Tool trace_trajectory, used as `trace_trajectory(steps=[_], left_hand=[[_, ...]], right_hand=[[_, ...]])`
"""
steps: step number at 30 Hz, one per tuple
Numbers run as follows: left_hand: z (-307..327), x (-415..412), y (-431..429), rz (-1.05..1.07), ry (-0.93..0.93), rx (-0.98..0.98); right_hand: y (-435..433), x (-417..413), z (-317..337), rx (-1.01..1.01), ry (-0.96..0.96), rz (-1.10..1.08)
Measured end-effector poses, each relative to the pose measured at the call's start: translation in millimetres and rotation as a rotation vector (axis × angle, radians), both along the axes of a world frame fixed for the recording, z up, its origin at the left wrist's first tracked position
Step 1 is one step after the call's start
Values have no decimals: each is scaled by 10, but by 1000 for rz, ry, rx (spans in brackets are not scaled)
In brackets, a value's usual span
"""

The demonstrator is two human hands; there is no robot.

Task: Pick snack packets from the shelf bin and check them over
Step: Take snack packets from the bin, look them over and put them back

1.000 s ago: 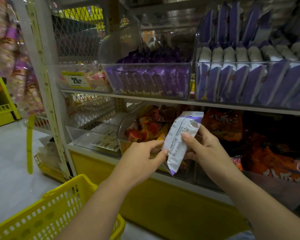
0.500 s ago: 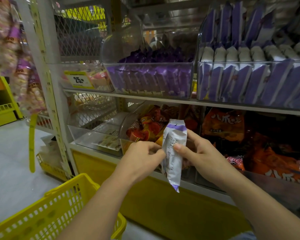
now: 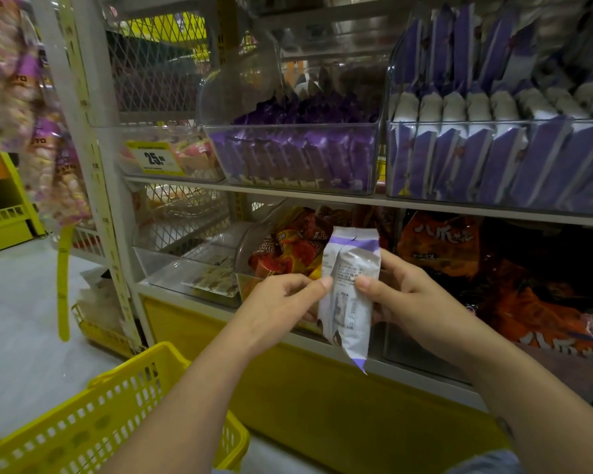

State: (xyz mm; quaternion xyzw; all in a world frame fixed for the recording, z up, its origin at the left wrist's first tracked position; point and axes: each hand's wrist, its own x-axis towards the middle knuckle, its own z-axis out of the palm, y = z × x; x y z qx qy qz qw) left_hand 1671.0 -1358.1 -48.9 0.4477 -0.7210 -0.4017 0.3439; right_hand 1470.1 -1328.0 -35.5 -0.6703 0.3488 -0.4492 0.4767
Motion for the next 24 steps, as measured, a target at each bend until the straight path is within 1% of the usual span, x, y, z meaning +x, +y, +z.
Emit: trace_trajectory(steps=[2, 3, 7, 10, 12, 14, 16, 18, 19, 21, 24], left_hand=[[36, 1, 25, -38, 3, -31], [60, -1, 40, -75, 23, -15], [196, 30, 114, -270, 219, 144], [337, 80, 186, -344, 395, 194], [472, 73, 266, -334, 471, 158], [628, 20, 362, -305, 474, 77], [795, -43, 456, -270, 466, 4], [973, -113, 540, -207, 429, -88], [1058, -155, 573, -160, 392, -150], [1217, -251, 637, -77, 311, -281], [1433, -454, 757, -46, 210, -407]], right_hand=[[26, 3, 20, 51, -123, 24], [48, 16, 35, 75, -185, 36], [169, 27, 142, 150, -415, 21], [276, -11, 268, 125, -475, -59], [346, -47, 376, 96, -472, -165], [433, -92, 515, 46, -364, -324], [539, -177, 673, -65, -124, -538], [681, -275, 849, -273, 135, -709], [764, -310, 945, -392, 238, -740], [913, -342, 1139, -566, 420, -687], [1041, -372, 1380, -671, 694, -547]])
